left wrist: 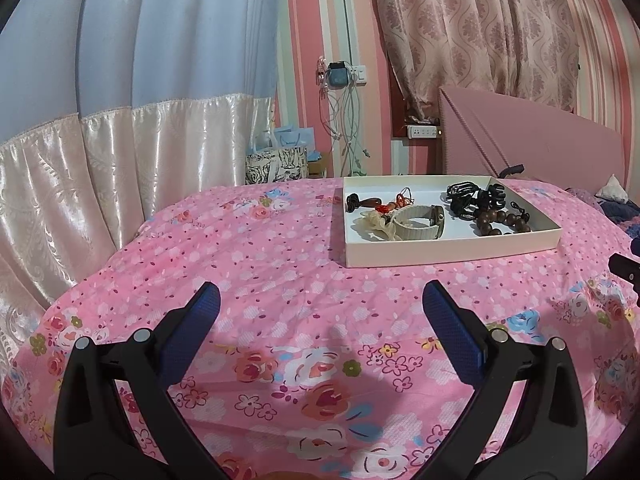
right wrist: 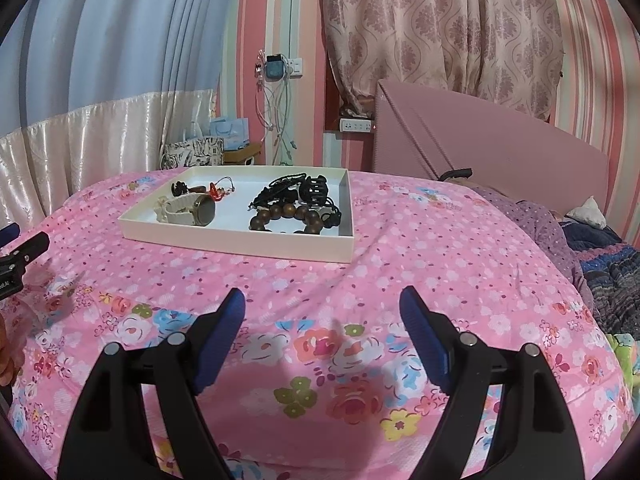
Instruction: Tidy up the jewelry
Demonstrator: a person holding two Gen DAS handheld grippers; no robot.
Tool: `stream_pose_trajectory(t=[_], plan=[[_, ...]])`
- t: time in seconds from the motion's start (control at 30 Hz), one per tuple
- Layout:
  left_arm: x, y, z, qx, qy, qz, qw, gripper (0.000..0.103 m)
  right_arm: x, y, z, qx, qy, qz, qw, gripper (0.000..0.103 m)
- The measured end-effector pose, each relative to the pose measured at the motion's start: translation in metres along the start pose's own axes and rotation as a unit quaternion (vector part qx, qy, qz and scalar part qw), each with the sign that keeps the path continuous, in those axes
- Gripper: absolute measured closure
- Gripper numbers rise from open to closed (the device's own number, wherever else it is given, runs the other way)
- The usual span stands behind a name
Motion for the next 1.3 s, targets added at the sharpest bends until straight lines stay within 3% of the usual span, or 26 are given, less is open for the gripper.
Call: stream_pose_trajectory(t=[1.3], plan=[[-0.0025,-0.0009,0.0005,-0.006,0.001,0.001,1.0000,0.003,-0.0019,0.0004,0.0026,0.000,0.006,-0.005,1.000,0.023]])
Point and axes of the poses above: each gripper's, at about its wrist camera, not at the fingertips, and x roughly against the way its jaws point, z to its right, y to its underside, the point moved 3 cm from there along -x, roughly the way its jaws point, and after that the axes turned 14 degrees about -y, right-handed, at the moved point
